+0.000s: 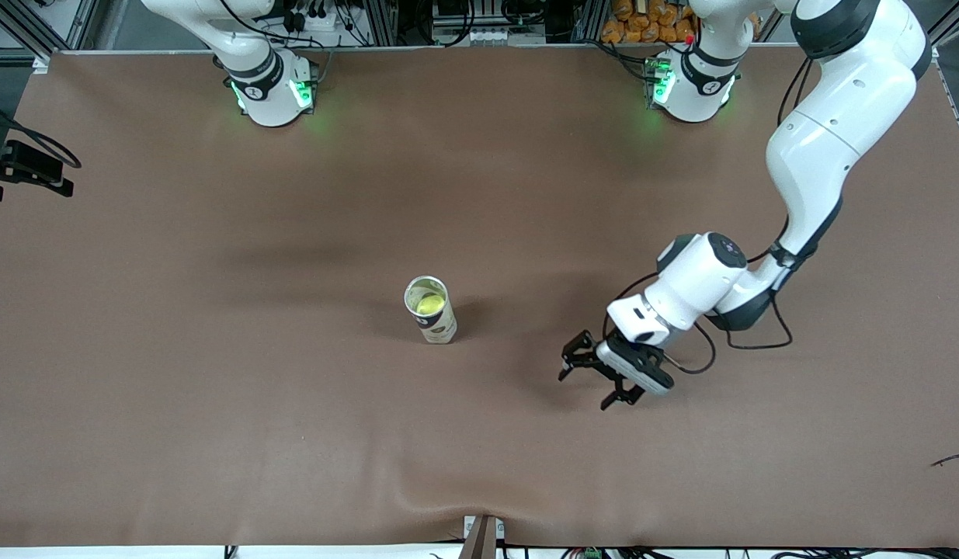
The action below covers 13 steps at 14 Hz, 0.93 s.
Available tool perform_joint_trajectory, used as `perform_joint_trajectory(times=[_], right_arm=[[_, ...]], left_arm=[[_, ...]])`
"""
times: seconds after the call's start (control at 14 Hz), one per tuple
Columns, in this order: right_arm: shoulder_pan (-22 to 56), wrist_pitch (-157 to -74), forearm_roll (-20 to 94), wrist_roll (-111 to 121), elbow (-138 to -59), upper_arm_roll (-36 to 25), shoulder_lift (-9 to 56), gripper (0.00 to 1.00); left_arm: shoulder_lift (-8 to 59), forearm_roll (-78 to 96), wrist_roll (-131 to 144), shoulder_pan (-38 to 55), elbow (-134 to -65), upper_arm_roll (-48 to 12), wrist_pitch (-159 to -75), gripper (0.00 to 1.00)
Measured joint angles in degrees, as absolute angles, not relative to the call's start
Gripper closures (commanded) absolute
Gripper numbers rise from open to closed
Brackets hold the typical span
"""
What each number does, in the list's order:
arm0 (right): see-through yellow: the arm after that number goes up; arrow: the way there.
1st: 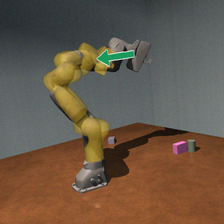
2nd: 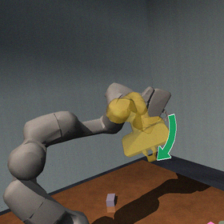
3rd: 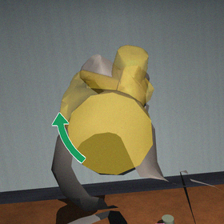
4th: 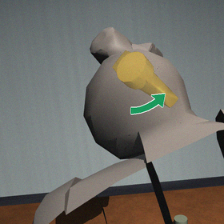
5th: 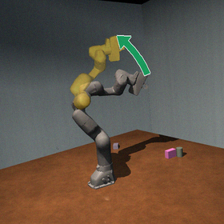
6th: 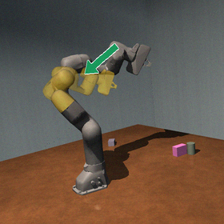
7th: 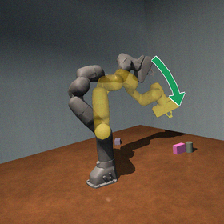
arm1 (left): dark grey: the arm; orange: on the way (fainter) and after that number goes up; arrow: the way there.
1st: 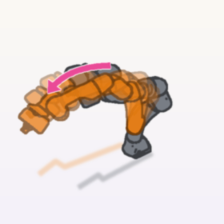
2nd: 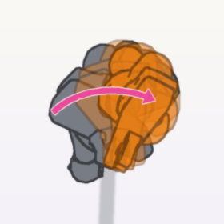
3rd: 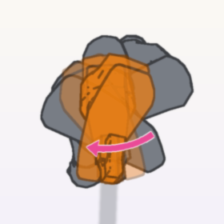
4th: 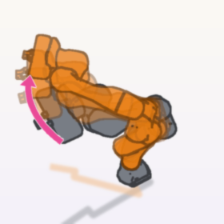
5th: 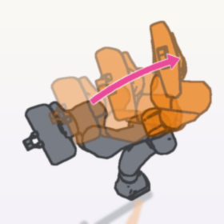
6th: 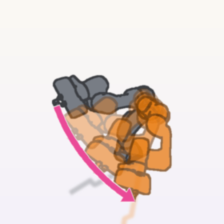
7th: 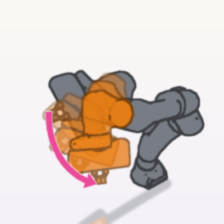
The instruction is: Insert tennis ball vertically with right arm
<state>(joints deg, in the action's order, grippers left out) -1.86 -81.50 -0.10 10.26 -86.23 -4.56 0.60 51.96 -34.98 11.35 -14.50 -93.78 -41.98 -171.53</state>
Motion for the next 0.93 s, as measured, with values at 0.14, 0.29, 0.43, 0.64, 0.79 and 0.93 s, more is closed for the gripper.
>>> perform_joint_trajectory(times=[0.14, 0.29, 0.43, 0.64, 0.79, 0.93], right_arm=[[-1.93, -81.44, -0.1, 10.26, -85.37, -4.38, 0.59, 0.0], [-1.95, -81.44, -0.1, 10.26, -84.82, -4.35, 0.59, 0.0], [-1.95, -81.52, -0.1, 10.26, -84.14, -4.31, 0.58, 0.0], [-2.07, -81.51, -0.06, 10.21, -83.96, -4.32, 0.63, 0.0], [-2.16, -81.51, -0.06, 10.21, -83.96, -4.34, 0.64, 0.0], [-2.17, -81.51, -0.06, 10.21, -83.95, -4.33, 0.64, 0.0]], left_arm=[[51.96, -33.35, 11.37, -13.79, -90.21, -42.17, -165.31, 0.0], [51.96, -31.58, 11.5, -12.71, -87.68, -42.26, -159.93, 0.0], [51.96, -28.4, 11.57, -12.25, -85.38, -42.36, -154.72, 0.0], [51.95, -26.39, 11.57, -12.3, -81.5, -43.83, -145.48, 0.0], [51.77, -26.34, 11.64, -12.56, -78.9, -44.98, -138.28, 0.0], [50.44, -26.34, 11.64, -13.12, -77.67, -45.44, -132.52, 0.0]])
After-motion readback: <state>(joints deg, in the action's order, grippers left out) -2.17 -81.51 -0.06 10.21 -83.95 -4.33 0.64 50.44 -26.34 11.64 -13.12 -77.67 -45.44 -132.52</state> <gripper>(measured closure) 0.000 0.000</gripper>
